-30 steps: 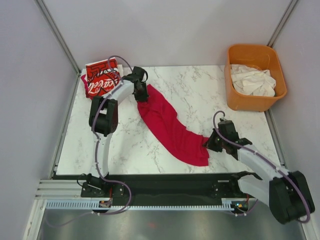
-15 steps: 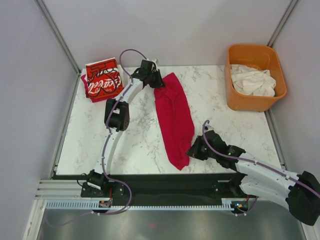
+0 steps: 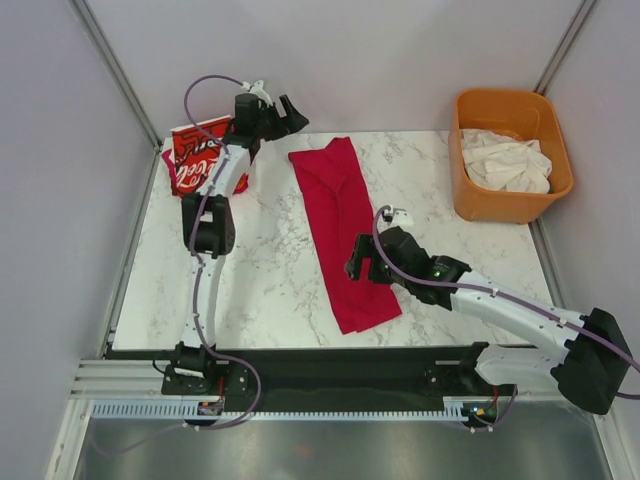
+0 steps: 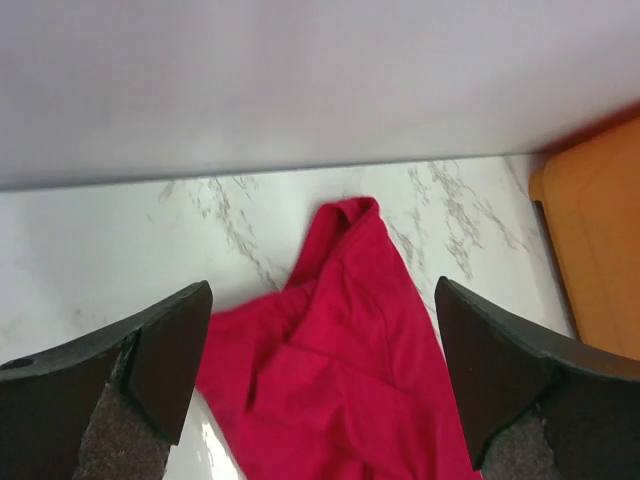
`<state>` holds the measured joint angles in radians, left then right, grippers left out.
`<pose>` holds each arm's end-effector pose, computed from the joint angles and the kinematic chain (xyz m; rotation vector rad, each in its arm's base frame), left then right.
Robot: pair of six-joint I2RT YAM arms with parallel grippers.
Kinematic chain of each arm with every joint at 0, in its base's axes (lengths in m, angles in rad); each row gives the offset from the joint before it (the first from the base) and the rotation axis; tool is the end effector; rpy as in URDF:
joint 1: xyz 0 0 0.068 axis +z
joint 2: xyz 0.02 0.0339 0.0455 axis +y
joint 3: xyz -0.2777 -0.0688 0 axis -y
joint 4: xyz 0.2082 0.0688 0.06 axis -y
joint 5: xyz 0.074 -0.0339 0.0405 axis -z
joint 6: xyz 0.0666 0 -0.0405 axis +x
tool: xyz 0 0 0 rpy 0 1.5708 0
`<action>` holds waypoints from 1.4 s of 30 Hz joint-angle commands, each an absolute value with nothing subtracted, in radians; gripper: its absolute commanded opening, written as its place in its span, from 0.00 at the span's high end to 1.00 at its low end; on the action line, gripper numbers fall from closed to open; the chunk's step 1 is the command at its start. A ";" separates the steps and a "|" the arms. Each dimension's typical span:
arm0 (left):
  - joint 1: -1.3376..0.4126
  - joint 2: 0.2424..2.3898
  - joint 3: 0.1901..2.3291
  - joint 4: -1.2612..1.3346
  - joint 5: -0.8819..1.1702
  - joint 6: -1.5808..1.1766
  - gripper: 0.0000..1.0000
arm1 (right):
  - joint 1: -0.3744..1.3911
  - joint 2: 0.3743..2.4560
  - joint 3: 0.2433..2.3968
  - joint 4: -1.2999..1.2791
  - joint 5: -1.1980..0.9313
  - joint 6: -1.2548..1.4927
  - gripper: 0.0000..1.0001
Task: Fold and stack the t-shirts
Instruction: Fold the tshirt
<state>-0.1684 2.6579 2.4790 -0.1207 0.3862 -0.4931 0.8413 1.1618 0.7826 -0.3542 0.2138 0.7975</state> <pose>0.5982 -0.1271 0.2246 -0.0368 1.9286 -0.8105 0.1628 0.1609 0.2539 0.0609 2.3581 0.5936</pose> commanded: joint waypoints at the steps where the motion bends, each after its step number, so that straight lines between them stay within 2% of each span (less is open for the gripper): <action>1: -0.176 2.341 2.307 -0.029 0.406 -0.499 0.00 | 0.830 1.187 0.897 -0.416 0.418 0.683 0.04; 6: -0.218 1.979 1.831 -0.049 0.450 -0.505 0.00 | 0.643 1.277 0.953 -0.416 0.400 0.592 0.03; 7: -0.233 1.860 1.658 -0.049 0.449 -0.505 0.00 | 0.614 1.291 0.962 -0.420 0.376 0.583 0.03; 8: -0.253 1.808 1.579 -0.049 0.449 -0.505 0.00 | 0.568 1.301 0.962 -0.422 0.368 0.571 0.03; 11: -0.366 1.651 1.303 -0.049 0.449 -0.505 0.00 | 0.522 1.307 0.939 -0.419 0.359 0.542 0.02; 12: -0.430 1.619 1.181 -0.219 0.357 -0.588 0.00 | 0.509 1.305 0.927 -0.416 0.353 0.532 0.02; 15: -0.576 1.539 1.004 -0.241 0.319 -0.633 0.03 | 0.488 1.284 0.914 -0.416 0.339 0.525 0.02; 19: -0.748 1.488 0.872 -0.324 0.177 -0.751 0.08 | 0.451 1.244 0.902 -0.425 0.336 0.506 0.02; 24: -0.873 1.499 0.779 -0.319 0.146 -0.831 0.13 | 0.422 1.190 0.904 -0.440 0.328 0.503 0.02; 30: -0.951 1.542 0.802 -0.281 0.129 -0.876 0.16 | 0.414 1.169 0.897 -0.459 0.313 0.509 0.02; 33: -0.979 1.612 0.828 -0.279 0.143 -0.887 0.23 | 0.411 1.152 0.884 -0.463 0.322 0.508 0.02; 35: -0.997 1.655 0.836 -0.275 0.138 -0.893 0.25 | 0.407 1.140 0.879 -0.465 0.322 0.506 0.02; 38: -1.009 1.687 0.848 -0.268 0.106 -0.908 0.36 | 0.402 1.129 0.871 -0.469 0.324 0.503 0.02; 41: -1.009 1.710 0.851 -0.267 0.094 -0.913 0.70 | 0.399 1.124 0.865 -0.474 0.324 0.500 0.02; 42: -1.009 1.713 0.854 -0.265 0.094 -0.910 0.94 | 0.396 1.121 0.864 -0.477 0.324 0.499 0.02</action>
